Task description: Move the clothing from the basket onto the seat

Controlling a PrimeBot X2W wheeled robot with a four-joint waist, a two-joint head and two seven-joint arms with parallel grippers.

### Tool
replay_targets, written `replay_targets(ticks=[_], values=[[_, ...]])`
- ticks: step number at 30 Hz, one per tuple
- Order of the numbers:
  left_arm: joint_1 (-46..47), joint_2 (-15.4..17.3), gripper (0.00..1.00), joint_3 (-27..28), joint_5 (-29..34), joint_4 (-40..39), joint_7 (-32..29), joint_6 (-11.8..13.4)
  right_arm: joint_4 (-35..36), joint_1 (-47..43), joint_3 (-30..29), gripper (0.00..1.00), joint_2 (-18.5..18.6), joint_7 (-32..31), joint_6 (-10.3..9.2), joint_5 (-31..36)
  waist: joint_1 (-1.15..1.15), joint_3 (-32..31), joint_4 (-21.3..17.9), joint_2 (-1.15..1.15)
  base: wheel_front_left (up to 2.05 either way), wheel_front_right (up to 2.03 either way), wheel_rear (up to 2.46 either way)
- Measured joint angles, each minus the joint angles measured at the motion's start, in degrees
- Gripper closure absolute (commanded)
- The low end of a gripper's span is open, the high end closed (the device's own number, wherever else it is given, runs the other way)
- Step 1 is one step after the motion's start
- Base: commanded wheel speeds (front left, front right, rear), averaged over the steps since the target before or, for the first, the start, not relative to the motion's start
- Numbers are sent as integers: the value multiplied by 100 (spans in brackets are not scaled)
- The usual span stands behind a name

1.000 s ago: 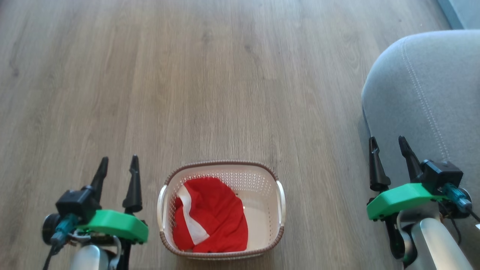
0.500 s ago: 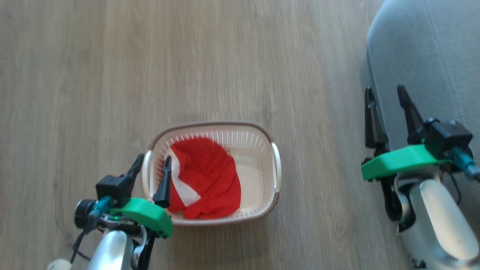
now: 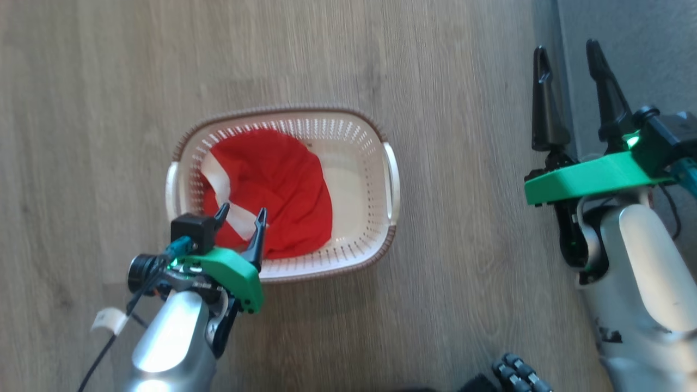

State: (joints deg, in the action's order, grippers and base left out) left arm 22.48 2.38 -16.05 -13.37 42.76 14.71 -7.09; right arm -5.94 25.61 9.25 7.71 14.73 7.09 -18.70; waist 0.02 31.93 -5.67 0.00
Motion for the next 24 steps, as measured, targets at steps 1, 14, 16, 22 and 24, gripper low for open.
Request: replay_targets(ticks=[1,14,16,22,24], values=[[94,0,0,-27,-22,131,0,4,7,27,2,0,3,0,0,2,0,90,-22,0,0,0,0],[1788,51,0,-733,664,1820,0,722,81,286,-46,0,-12,0,0,7,-1,1004,-365,0,0,0,0],[2034,79,0,-829,826,2117,0,836,82,335,-41,0,-37,0,0,5,-1,1092,-420,0,0,0,0],[2558,224,0,-1046,1113,2730,-144,1178,92,369,-31,0,-108,1,0,5,-1,1289,-516,0,0,0,0],[2742,323,0,-1188,1272,2878,-331,1323,93,375,-33,0,-151,0,0,3,-1,1364,-539,0,0,0,0]])
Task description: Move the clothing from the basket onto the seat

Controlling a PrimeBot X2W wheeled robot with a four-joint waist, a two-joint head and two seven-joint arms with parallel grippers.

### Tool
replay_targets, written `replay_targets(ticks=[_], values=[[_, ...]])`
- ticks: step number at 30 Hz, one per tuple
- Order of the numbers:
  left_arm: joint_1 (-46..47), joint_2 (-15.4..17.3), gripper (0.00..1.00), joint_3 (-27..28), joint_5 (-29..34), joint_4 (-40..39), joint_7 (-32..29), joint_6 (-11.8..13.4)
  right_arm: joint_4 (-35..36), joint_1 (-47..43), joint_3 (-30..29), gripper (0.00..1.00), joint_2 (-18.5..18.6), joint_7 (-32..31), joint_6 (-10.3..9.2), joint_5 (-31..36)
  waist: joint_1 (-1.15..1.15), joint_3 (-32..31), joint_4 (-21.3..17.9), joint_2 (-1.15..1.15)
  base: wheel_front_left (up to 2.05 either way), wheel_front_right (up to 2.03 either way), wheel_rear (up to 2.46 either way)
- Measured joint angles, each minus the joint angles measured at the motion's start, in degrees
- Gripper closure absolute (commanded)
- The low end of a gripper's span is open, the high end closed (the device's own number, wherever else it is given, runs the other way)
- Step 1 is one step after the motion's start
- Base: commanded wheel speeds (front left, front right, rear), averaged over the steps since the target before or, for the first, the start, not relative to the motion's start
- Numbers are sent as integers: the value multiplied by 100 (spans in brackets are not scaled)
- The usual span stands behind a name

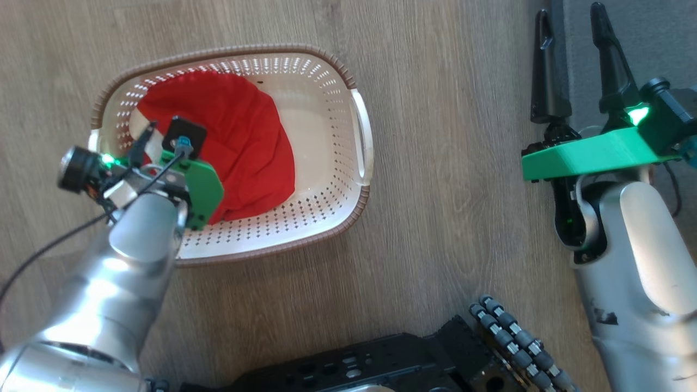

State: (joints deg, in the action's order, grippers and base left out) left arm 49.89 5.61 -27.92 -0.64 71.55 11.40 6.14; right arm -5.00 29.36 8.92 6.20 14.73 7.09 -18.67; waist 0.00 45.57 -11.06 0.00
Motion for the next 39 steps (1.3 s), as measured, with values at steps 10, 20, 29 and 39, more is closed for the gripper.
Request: replay_targets(ticks=[10,20,29,39], values=[[425,186,0,-466,371,207,-676,111,3,199,24,0,-83,1,0,-55,0,327,-104,0,0,0,0],[705,240,0,-1215,1031,255,-1493,143,27,221,21,0,-186,1,0,-57,0,566,-208,0,0,0,0],[765,252,100,-1500,1181,269,-1839,87,33,256,5,0,-208,1,0,-97,-1,615,-188,0,0,0,0],[596,290,100,-1272,675,277,-1111,-102,-2,355,-1,0,-212,1,0,-105,-1,312,-175,0,0,0,0]])
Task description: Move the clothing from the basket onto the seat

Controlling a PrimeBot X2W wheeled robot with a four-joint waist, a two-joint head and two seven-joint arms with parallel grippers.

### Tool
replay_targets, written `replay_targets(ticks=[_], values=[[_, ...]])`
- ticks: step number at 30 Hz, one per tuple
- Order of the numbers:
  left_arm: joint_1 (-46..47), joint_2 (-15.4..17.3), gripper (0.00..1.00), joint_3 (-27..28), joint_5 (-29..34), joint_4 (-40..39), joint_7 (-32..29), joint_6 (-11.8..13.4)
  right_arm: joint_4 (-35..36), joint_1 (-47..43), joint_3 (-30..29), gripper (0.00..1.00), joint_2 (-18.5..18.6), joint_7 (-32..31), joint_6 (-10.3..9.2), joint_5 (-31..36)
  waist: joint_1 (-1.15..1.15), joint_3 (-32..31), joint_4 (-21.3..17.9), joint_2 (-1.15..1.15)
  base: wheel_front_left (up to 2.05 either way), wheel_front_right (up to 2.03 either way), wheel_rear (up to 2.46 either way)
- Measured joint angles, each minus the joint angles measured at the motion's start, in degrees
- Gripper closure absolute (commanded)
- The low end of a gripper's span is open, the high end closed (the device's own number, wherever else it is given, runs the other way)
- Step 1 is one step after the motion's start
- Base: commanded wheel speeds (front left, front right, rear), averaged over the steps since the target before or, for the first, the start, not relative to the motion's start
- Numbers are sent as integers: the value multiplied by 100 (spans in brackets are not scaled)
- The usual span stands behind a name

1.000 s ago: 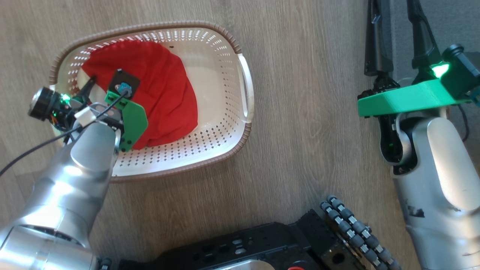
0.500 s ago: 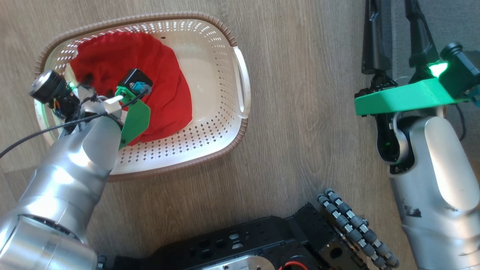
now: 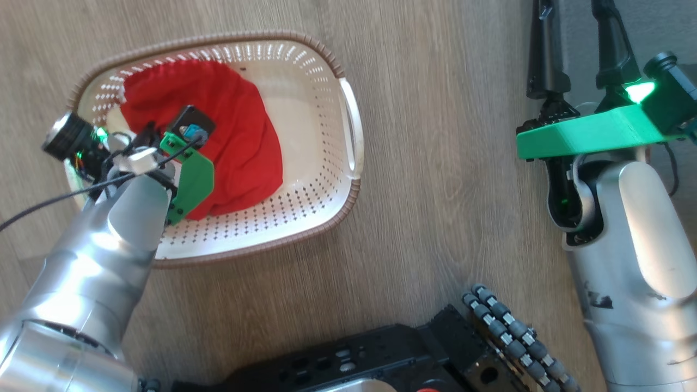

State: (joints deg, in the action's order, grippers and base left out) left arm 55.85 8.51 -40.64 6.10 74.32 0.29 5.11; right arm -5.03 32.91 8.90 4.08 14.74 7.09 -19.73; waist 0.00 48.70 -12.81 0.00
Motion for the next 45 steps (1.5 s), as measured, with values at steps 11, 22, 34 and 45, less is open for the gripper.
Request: replay_targets(ticks=[11,22,34,45], values=[[-281,-305,100,578,-890,-18,1224,-374,-186,-97,-26,0,12,0,0,-47,0,-832,143,0,0,0,0],[-822,-576,100,1050,-1592,-999,1400,-510,-368,-494,-27,0,145,0,0,-58,0,-1771,473,0,0,0,0],[-1992,-623,100,1529,-1982,-3132,1400,-510,-658,-1162,43,0,233,-1,0,-59,-1,-2926,843,0,0,0,0],[-2616,-622,100,1441,-2193,-4367,1415,-509,-907,-1686,132,0,263,-1,0,-94,-1,-3873,1099,0,0,0,0]])
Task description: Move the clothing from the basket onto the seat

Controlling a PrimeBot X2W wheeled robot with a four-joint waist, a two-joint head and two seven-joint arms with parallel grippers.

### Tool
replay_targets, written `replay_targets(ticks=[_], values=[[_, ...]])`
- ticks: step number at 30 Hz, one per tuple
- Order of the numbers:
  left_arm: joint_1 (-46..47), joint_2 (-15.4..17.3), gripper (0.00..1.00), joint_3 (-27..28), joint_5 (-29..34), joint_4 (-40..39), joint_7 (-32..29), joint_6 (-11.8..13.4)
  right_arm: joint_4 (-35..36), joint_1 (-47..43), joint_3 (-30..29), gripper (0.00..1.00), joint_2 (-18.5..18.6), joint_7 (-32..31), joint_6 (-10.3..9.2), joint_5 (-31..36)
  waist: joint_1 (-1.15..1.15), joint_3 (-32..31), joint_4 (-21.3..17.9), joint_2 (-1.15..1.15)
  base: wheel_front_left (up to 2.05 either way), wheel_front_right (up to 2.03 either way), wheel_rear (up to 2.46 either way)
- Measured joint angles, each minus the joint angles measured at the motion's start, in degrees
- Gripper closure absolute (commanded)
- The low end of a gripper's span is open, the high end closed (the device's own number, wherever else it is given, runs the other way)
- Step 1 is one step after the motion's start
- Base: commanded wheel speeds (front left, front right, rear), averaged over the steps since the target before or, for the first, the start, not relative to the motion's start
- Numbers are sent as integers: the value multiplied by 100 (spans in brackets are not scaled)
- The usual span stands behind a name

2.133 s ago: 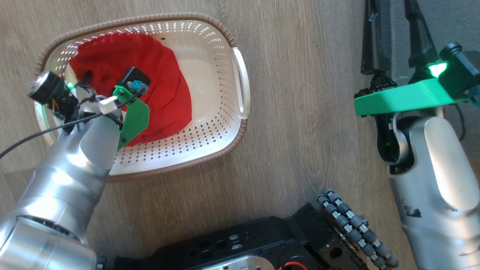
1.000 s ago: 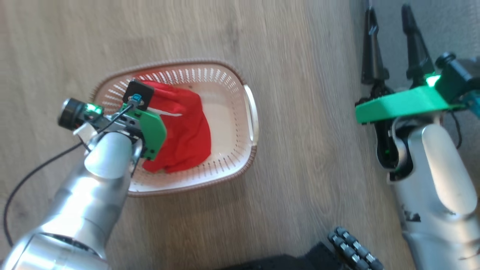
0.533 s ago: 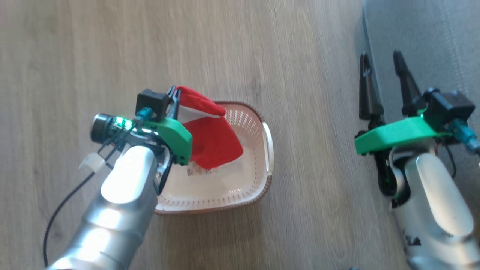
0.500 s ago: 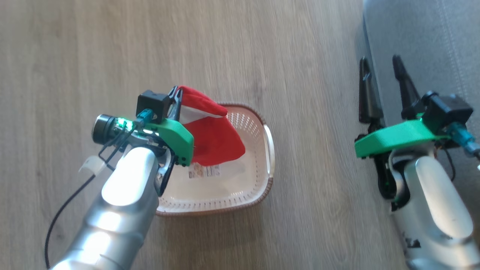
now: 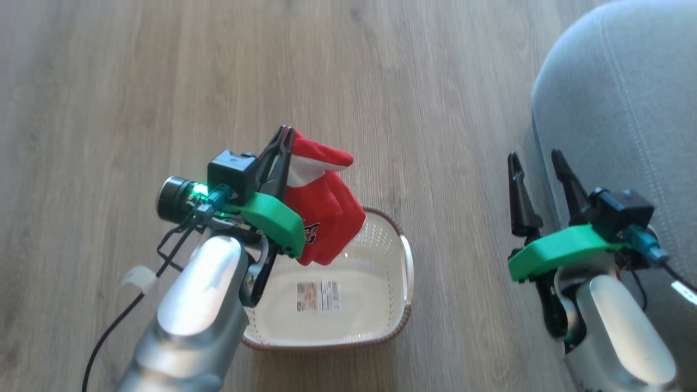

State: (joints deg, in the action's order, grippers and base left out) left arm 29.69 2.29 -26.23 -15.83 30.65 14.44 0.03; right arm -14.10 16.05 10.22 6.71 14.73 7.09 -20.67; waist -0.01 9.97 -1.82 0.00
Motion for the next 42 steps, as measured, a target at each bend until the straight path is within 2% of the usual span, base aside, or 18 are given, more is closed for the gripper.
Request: replay_targets(ticks=[14,22,33,38,42], values=[[-410,7,100,-312,-201,-1112,1,-102,-204,-610,32,0,-81,0,0,0,0,-860,179,0,0,0,0],[-402,9,100,-601,-341,-1886,26,-100,-207,-610,38,0,-85,0,0,0,0,-893,154,0,0,0,0],[-353,11,100,-843,-393,-2316,-19,-48,-226,-610,73,0,-89,0,0,0,0,-851,137,0,0,0,0],[-289,12,100,-871,-394,-2365,-25,-48,226,-589,205,0,-87,0,0,-114,1,-794,119,0,0,0,0],[-224,16,100,-944,-393,-2362,-25,-51,991,-536,573,0,49,0,0,-287,1,-734,105,0,0,0,0]])
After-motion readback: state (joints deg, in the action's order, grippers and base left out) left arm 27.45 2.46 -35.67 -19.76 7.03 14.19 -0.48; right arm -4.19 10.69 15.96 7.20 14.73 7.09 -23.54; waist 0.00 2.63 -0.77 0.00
